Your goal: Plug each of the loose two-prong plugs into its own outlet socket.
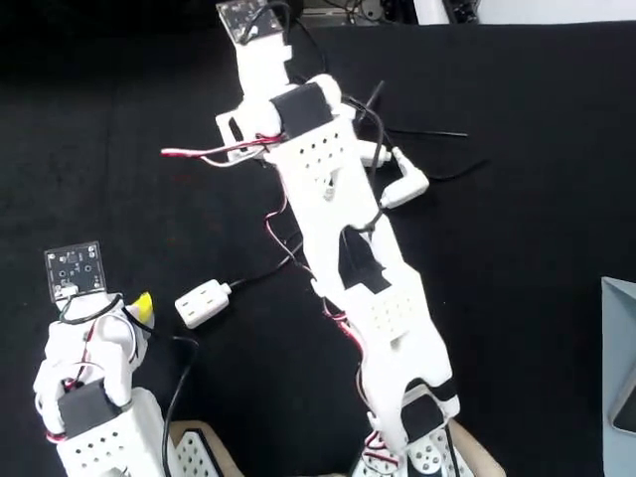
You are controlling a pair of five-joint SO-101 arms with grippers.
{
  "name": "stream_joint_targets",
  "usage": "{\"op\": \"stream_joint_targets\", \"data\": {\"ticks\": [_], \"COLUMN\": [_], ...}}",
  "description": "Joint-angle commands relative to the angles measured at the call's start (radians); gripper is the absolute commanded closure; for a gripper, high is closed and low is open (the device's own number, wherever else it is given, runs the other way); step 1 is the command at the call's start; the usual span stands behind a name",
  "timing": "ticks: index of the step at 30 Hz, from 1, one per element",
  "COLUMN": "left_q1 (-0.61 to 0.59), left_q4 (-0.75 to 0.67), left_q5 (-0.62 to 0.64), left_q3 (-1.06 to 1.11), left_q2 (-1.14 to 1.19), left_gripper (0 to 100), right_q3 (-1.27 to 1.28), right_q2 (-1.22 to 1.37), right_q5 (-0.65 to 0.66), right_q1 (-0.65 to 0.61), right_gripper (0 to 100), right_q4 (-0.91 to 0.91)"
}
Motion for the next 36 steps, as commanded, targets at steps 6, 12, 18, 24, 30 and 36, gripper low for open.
{"op": "stream_joint_targets", "data": {"ticks": [6,12,18,24,30,36], "left_q1": [-0.01,-0.01,-0.01,-0.008,-0.008,-0.008], "left_q4": [-0.005,-0.005,-0.005,-0.005,-0.005,-0.005], "left_q5": [0.003,0.003,0.003,0.003,0.003,0.003], "left_q3": [0.013,0.013,0.013,0.013,0.013,0.013], "left_q2": [-0.006,-0.006,-0.006,-0.006,-0.006,-0.006], "left_gripper": [72,72,72,72,72,72], "right_q3": [0.182,0.559,0.92,1.116,1.205,1.34], "right_q2": [-0.17,-0.456,-0.713,-0.839,-0.817,-0.734], "right_q5": [0.008,0.048,0.072,0.074,0.135,0.14], "right_q1": [0.037,0.034,0.035,0.034,0.012,-0.107], "right_gripper": [98.7,98.7,98.7,98.7,98.6,85.2], "right_q4": [0.038,0.037,0.035,0.018,-0.207,-0.425]}}
